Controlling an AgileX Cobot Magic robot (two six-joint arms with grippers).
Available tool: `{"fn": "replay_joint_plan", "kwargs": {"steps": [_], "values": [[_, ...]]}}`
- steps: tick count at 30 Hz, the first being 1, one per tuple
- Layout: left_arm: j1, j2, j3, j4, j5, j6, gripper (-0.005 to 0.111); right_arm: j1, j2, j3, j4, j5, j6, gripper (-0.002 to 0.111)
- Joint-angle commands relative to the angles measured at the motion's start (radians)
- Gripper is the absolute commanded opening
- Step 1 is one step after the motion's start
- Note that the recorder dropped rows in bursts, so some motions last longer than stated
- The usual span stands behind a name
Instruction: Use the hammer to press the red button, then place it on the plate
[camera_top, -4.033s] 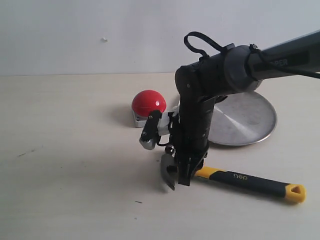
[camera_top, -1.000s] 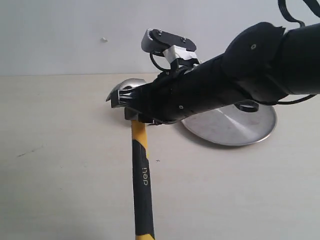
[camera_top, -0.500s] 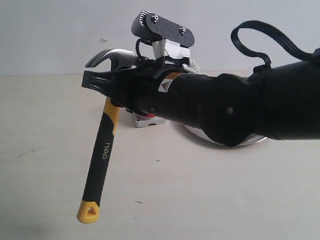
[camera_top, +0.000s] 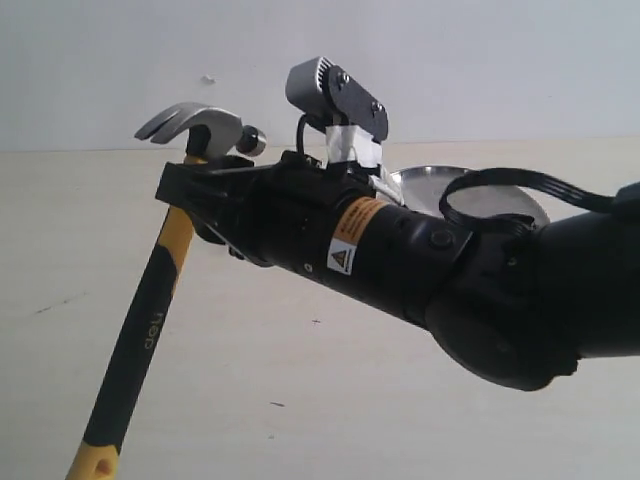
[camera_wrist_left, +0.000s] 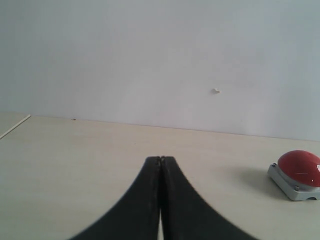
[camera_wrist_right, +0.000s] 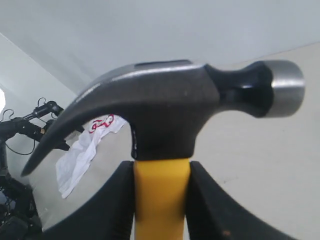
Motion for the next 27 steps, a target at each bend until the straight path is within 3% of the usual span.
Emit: {"fn": "replay_joint_plan", "kwargs": {"steps": [1, 13, 22, 24, 27], "values": [[0.001, -0.005, -0.002, -0.004, -0.013, 0.001, 0.0, 0.003, -0.009, 0.038, -0.094, -0.181, 0.09, 0.0], [0.001, -0.005, -0.002, -0.004, -0.013, 0.001, 0.0, 0.003, -0.009, 0.103, -0.089, -0.449, 0.22, 0.0], [0.001, -0.005, -0.002, 0.014, -0.02, 0.018, 0.0, 0.003, -0.009, 0.103, -0.081, -0.458, 0.265, 0.0], [0.001, -0.005, -0.002, 0.009, -0.108, 0.075, 0.0, 0.003, -0.009, 0.103, -0.072, -0.458, 0.266, 0.0], [0.001, -0.005, -0.002, -0.006, -0.173, -0.098, 0.0, 0.003, -0.009, 0.103, -0.066, -0.448, 0.26, 0.0]]}}
